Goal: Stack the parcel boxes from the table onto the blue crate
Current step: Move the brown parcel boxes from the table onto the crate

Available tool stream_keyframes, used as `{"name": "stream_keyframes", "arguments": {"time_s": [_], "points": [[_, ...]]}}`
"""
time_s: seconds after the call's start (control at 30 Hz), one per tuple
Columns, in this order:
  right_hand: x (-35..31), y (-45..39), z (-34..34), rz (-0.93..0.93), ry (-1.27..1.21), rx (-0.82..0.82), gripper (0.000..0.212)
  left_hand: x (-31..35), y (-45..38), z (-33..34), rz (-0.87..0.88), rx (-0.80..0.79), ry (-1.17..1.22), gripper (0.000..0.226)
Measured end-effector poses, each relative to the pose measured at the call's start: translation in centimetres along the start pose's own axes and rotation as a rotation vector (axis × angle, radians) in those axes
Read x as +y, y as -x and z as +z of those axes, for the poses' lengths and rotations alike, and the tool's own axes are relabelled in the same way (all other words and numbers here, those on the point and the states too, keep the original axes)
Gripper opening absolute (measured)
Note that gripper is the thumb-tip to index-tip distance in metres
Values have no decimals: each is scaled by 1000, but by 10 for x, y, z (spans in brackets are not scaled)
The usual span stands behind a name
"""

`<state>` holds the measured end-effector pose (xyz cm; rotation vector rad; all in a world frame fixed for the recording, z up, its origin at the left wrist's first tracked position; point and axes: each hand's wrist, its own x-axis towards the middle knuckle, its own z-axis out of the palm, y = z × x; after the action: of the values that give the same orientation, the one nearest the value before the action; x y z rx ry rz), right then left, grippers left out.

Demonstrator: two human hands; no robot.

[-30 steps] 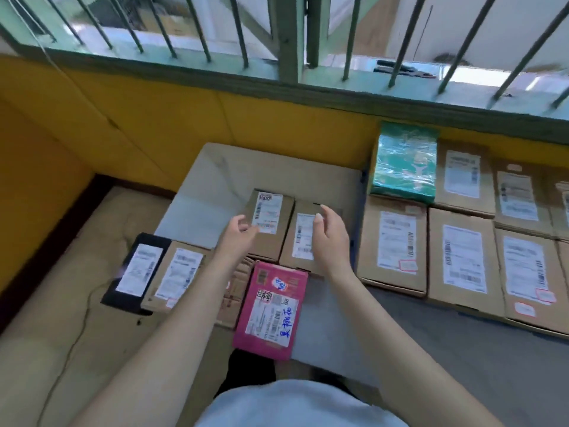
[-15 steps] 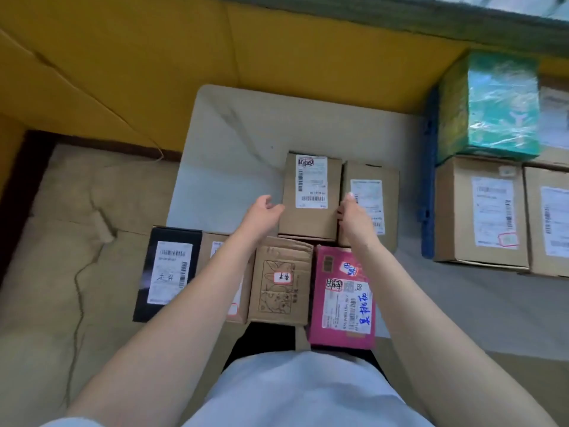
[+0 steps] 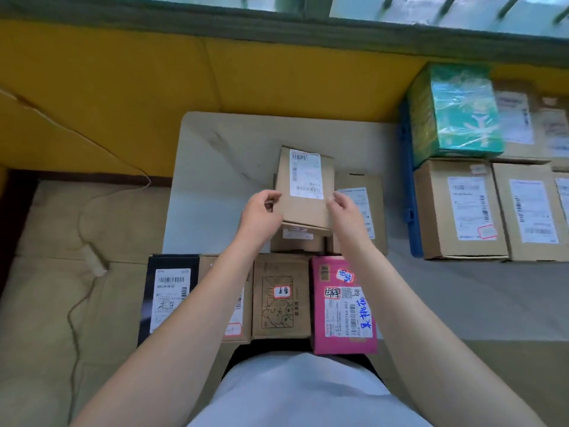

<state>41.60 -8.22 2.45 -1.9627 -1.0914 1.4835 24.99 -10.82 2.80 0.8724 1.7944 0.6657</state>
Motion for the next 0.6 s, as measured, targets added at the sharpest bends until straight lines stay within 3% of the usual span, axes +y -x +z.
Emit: {"name": "stream_keyframes", "arguments": {"time_s": [0.27, 0.4, 0.6], "points": [[-25, 36, -101, -397, -94, 189, 58, 82, 43, 42, 262, 10, 128, 53], [-12, 38, -167, -421, -102, 263, 67, 119, 77, 98, 388, 40, 148, 50], [42, 43, -308, -424, -135, 228, 50, 163, 133, 232, 449, 63, 161, 54]]}}
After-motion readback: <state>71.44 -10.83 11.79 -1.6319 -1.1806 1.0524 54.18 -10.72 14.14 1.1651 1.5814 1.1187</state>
